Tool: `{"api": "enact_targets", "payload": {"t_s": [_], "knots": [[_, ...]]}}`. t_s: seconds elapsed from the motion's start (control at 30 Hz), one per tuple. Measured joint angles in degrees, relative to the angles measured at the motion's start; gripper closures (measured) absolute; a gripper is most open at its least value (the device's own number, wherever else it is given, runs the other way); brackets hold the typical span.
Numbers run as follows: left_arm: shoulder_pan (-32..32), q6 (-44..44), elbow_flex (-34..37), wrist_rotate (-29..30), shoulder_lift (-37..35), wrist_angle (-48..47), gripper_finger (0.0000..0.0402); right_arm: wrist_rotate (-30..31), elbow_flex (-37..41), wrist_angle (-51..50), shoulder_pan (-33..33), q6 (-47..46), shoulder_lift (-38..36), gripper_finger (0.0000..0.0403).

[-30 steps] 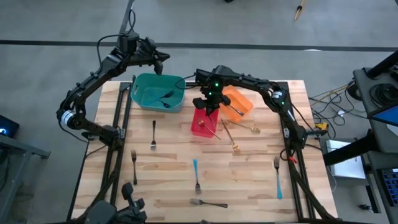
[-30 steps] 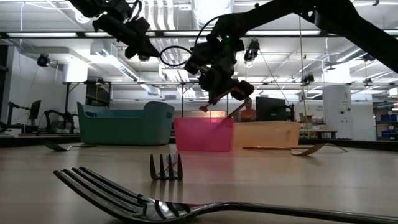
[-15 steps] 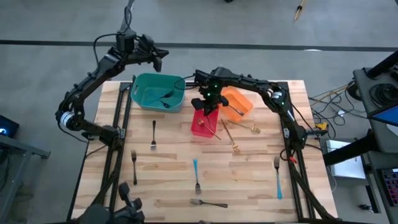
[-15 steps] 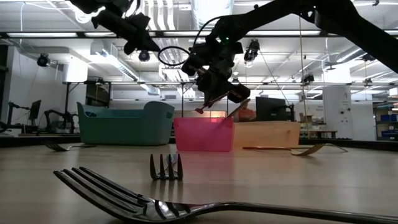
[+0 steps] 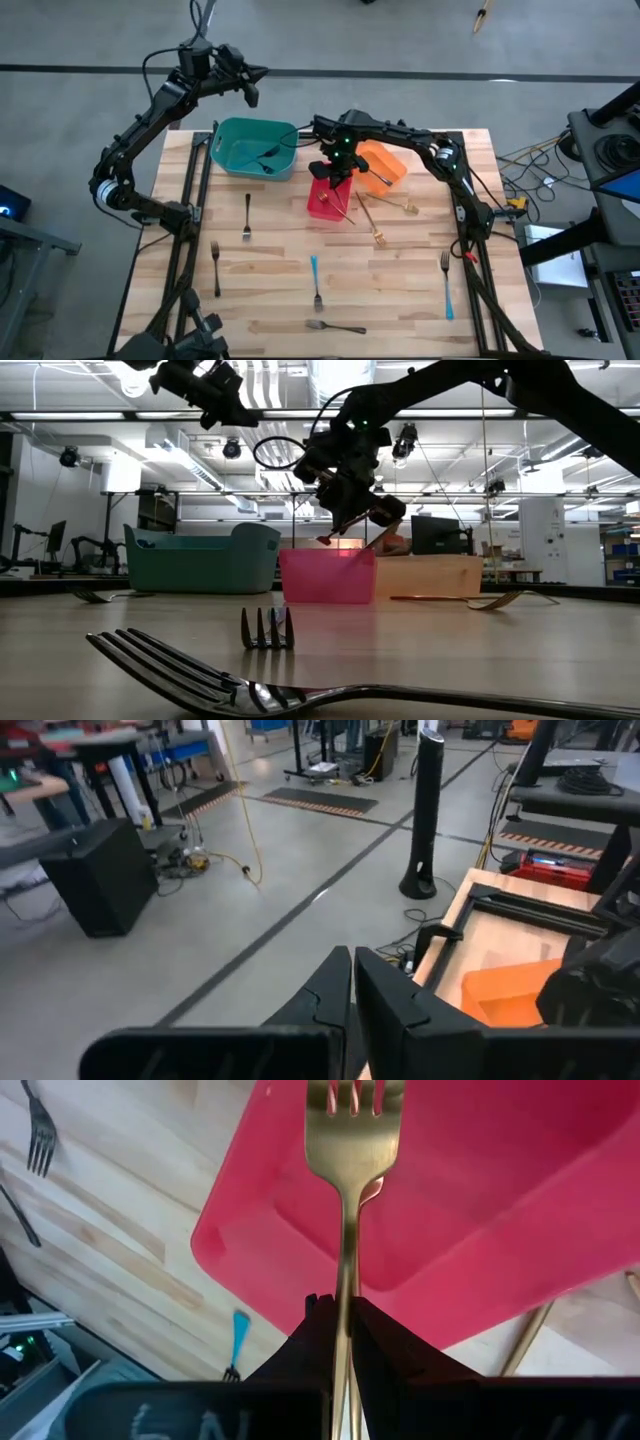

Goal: Sort silverware by color (type)
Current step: Put the golden fork into the red bin, then put the black fork into the orange bin

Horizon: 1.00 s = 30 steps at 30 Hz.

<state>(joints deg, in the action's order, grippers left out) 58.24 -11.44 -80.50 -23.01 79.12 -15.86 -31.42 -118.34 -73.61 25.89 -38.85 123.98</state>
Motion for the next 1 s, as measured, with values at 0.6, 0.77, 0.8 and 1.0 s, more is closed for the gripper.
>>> {"api": "enact_targets", "payload": {"t_s": [0.6, 0.77, 0.8, 1.0], "knots": [[0.00, 0.18, -0.47, 2.58, -0.05, -0.09, 0.0402, 0.00, -0.20, -2.08, 0.65, 0.53, -0.02, 0.0341], [0.00, 1.45, -0.45, 2.59, -0.05, -0.55, 0.0402, -0.06, -0.20, -2.42, 1.09, 1.96, -0.02, 0.0306], [0.00, 1.46, -0.43, 2.60, -0.05, -0.57, 0.0402, -0.18, -0.20, -2.44, 1.27, 1.90, -0.07, 0.0301], [0.00, 1.44, -0.40, 2.58, 0.03, -0.65, 0.0402, -0.53, -2.76, -2.64, 2.94, 1.88, -0.31, 0.0286]]}}
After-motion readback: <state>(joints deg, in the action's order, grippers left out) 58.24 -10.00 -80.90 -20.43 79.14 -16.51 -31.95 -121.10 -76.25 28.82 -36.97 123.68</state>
